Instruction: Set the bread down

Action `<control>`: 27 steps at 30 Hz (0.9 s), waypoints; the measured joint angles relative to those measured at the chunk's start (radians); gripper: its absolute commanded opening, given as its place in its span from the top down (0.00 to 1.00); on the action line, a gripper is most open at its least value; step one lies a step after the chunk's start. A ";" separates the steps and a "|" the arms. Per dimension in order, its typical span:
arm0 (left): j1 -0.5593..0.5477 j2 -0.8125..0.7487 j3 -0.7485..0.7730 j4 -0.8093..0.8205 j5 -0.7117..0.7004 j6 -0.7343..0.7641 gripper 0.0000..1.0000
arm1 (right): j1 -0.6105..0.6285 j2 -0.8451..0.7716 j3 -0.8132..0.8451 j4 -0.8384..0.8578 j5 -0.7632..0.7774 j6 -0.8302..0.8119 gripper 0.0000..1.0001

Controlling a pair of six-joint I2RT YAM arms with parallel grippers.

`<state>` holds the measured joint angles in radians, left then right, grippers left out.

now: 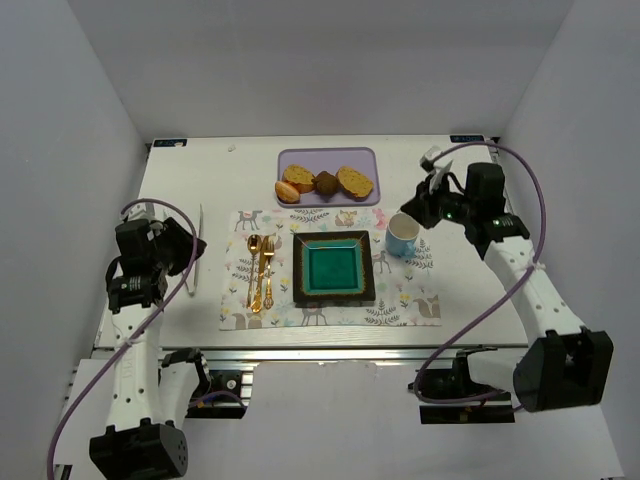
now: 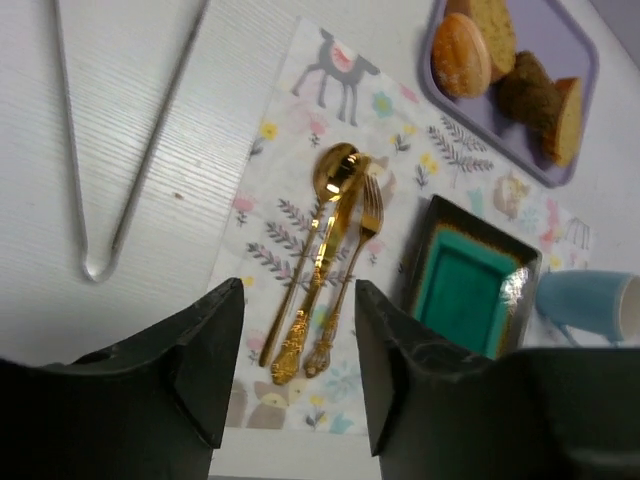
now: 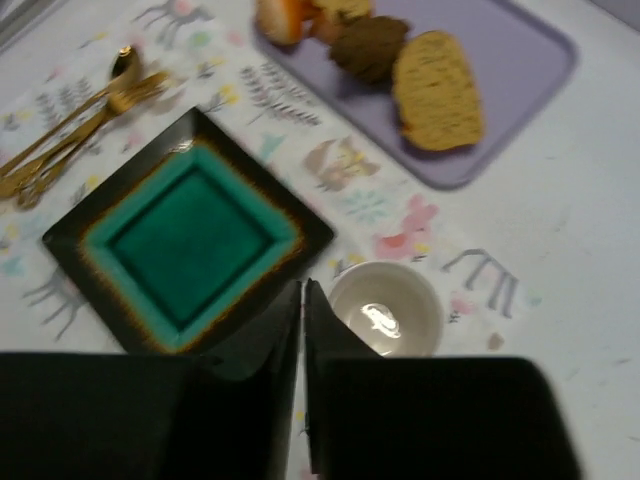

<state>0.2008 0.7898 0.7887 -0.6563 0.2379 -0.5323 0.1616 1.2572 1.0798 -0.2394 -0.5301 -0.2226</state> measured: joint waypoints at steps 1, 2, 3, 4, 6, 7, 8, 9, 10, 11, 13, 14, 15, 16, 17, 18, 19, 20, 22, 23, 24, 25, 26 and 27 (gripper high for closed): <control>0.000 0.005 0.007 -0.005 -0.018 0.011 0.83 | 0.000 -0.036 -0.045 0.001 -0.050 -0.037 1.00; 0.000 0.012 0.013 -0.010 -0.038 0.021 0.94 | 0.000 -0.069 -0.079 -0.002 -0.092 -0.065 1.00; 0.000 0.020 0.016 -0.016 -0.055 0.038 1.00 | 0.002 -0.095 -0.103 -0.002 -0.131 -0.085 1.00; 0.000 0.030 0.018 -0.023 -0.076 0.049 1.00 | 0.003 -0.114 -0.117 -0.002 -0.166 -0.105 0.79; 0.000 0.060 0.020 -0.039 -0.119 0.067 0.99 | 0.003 -0.134 -0.123 -0.002 -0.219 -0.126 0.20; 0.000 0.077 0.020 -0.045 -0.133 0.073 0.92 | 0.003 -0.136 -0.123 0.002 -0.234 -0.132 0.12; 0.000 0.099 0.021 -0.049 -0.150 0.083 0.62 | 0.003 -0.135 -0.122 0.003 -0.246 -0.148 0.11; 0.000 0.122 0.024 -0.054 -0.164 0.094 0.47 | 0.003 -0.134 -0.122 0.002 -0.254 -0.150 0.11; 0.000 0.145 0.029 -0.060 -0.179 0.103 0.35 | 0.003 -0.131 -0.122 0.001 -0.259 -0.152 0.11; 0.000 0.175 0.039 -0.069 -0.196 0.112 0.21 | 0.003 -0.127 -0.122 0.001 -0.260 -0.152 0.11; 0.000 0.248 0.077 -0.098 -0.230 0.134 0.15 | 0.003 -0.118 -0.122 0.000 -0.259 -0.149 0.11; 0.000 0.288 0.098 -0.108 -0.247 0.144 0.13 | 0.003 -0.114 -0.122 -0.001 -0.258 -0.147 0.11; 0.000 0.332 0.121 -0.115 -0.262 0.157 0.12 | 0.003 -0.111 -0.122 -0.001 -0.258 -0.144 0.11; 0.000 0.374 0.140 -0.122 -0.278 0.176 0.11 | 0.003 -0.110 -0.122 -0.001 -0.258 -0.139 0.11; 0.000 0.411 0.152 -0.123 -0.290 0.192 0.11 | 0.003 -0.110 -0.122 -0.001 -0.257 -0.133 0.11; 0.000 0.447 0.161 -0.130 -0.304 0.208 0.11 | 0.003 -0.110 -0.123 0.000 -0.257 -0.126 0.11; 0.000 0.478 0.165 -0.130 -0.317 0.226 0.10 | 0.003 -0.110 -0.123 0.003 -0.257 -0.121 0.11; 0.000 0.506 0.166 -0.131 -0.329 0.244 0.10 | 0.003 -0.110 -0.124 0.005 -0.257 -0.113 0.11; 0.000 0.556 0.166 -0.130 -0.336 0.279 0.11 | 0.003 -0.110 -0.128 0.010 -0.257 -0.098 0.11; 0.000 0.580 0.166 -0.126 -0.335 0.299 0.11 | 0.003 -0.105 -0.129 0.011 -0.257 -0.088 0.11; 0.000 0.607 0.166 -0.121 -0.335 0.323 0.11 | 0.003 -0.104 -0.129 0.011 -0.257 -0.087 0.11; 0.000 0.623 0.166 -0.114 -0.332 0.343 0.11 | 0.003 -0.101 -0.129 0.011 -0.257 -0.082 0.11; 0.000 0.641 0.167 -0.101 -0.326 0.360 0.11 | 0.003 -0.098 -0.129 0.012 -0.257 -0.079 0.11; 0.000 0.665 0.169 -0.085 -0.319 0.377 0.11 | 0.003 -0.094 -0.129 0.014 -0.257 -0.075 0.11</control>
<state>0.2008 1.4548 0.9581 -0.7414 -0.0814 -0.1555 0.1646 1.1629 0.9512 -0.2256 -0.7876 -0.2977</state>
